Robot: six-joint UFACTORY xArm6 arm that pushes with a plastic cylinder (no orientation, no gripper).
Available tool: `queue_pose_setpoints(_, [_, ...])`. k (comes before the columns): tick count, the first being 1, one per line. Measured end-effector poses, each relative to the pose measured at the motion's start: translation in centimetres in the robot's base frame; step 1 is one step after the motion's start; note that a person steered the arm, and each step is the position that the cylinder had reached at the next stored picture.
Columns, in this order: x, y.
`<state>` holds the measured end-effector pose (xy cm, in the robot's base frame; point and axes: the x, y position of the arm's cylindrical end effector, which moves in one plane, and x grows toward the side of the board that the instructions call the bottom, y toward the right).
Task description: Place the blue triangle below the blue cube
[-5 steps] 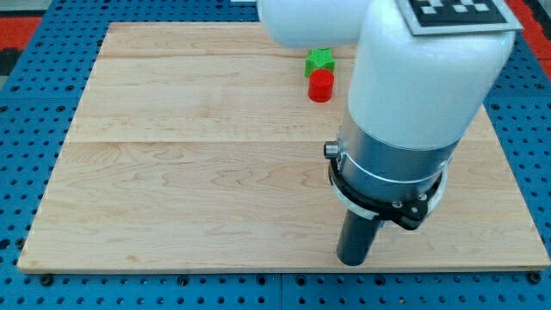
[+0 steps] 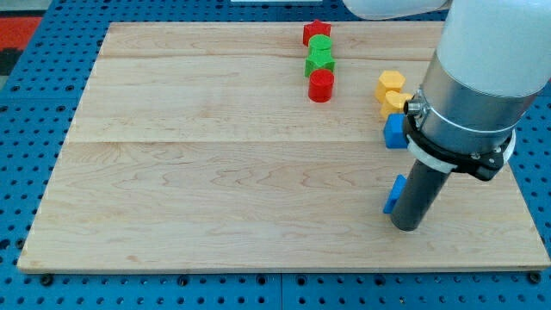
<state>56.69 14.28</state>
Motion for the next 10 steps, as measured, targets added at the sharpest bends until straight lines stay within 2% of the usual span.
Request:
queue_pose_setpoints(6, [-3.0, -0.4])
queue_pose_setpoints(10, [-3.1, 1.6])
